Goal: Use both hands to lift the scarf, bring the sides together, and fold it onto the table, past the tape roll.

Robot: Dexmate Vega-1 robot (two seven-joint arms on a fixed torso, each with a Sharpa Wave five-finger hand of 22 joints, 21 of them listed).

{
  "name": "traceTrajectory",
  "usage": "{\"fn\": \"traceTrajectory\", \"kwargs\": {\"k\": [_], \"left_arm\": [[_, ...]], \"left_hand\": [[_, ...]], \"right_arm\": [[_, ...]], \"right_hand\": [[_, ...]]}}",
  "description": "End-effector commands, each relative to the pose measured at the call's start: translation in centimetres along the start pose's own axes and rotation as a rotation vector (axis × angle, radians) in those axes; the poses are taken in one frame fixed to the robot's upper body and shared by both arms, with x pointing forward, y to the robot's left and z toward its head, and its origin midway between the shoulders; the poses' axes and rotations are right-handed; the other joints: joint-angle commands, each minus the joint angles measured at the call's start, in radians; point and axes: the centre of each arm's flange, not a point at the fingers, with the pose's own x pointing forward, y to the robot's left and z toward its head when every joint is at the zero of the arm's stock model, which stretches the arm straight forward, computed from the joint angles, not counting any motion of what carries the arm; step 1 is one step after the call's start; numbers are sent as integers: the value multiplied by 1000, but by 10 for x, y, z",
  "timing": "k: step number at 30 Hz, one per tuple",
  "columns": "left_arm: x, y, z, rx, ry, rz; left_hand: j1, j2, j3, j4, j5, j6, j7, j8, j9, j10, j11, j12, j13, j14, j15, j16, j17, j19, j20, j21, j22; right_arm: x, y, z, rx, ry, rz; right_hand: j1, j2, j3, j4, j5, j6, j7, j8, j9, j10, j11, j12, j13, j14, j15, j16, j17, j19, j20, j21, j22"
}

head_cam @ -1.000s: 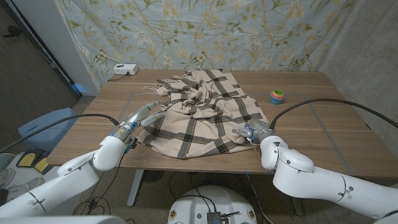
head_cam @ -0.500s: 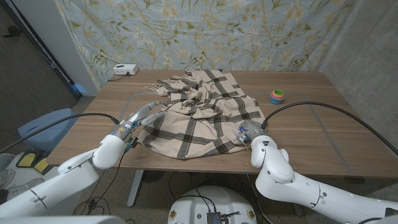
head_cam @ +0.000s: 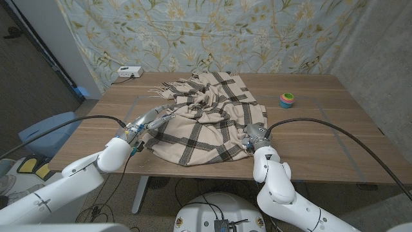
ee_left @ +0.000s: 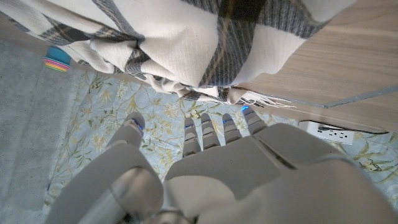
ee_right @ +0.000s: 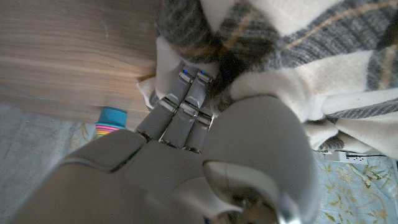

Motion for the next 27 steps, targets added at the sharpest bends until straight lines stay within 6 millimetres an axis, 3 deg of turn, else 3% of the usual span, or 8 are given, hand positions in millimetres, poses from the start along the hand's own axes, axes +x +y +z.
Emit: {"fn": "traceTrajectory", "kwargs": {"k": [1,8,12,15,20,27], "left_arm": [[7,0,12,95,3,-50],[8,4,19,178,16,-87],[6,5,25,249,22,-109],[1,8,29,284,32,-139],[-8,14,35,330,55,-179],[-20,20,46,390,56,-207]], "left_hand": [[15,-8,2,-21,4,-14,-4,-1,5,-4,-13,-6,6,1,-1,1,1,2,12,1,0],[52,-56,-8,-69,8,17,-21,16,4,11,-25,-2,6,6,-8,2,-1,5,10,-1,-3],[82,-96,-20,-89,16,59,-41,30,5,33,-49,4,5,16,-9,5,-1,13,13,-1,-6],[103,-119,-27,-94,23,84,-59,37,5,48,-53,8,5,29,-14,8,-1,22,15,0,-8],[127,-161,-44,-96,35,112,-57,42,6,78,-54,17,6,49,-17,12,-1,33,20,1,-10],[155,-189,-55,-96,48,114,-58,39,7,105,-54,24,8,71,-20,16,0,43,20,0,-11]], "right_arm": [[-48,-72,-18,-74,-19,-964],[-50,-84,-25,-31,-3,-1086],[-50,-87,-31,6,-10,-1110],[-50,-89,-34,32,-1,-1122],[-50,-94,-39,74,17,-1138],[-49,-103,-49,202,35,-1115]], "right_hand": [[-4,-1,5,7,6,40,-1,1,1,50,1,-6,-12,44,-44,-11,-21,-7,-59,24,-1],[0,-5,6,1,7,69,1,1,-1,90,-6,-13,-24,86,-44,-17,-41,2,-52,50,-1],[1,-7,6,-2,7,76,3,-1,-1,102,-4,-17,-27,97,-45,-20,-47,0,-47,57,-2],[2,-8,6,-4,7,79,3,-2,-2,109,-3,-19,-29,102,-45,-22,-51,0,-46,61,-2],[3,-9,7,-7,7,84,5,-3,-2,118,-3,-22,-31,110,-44,-22,-52,-5,-43,65,-3],[3,-13,8,-10,6,87,5,-7,-3,123,-2,-28,-33,112,-43,-26,-53,-10,-42,71,-4]]}}
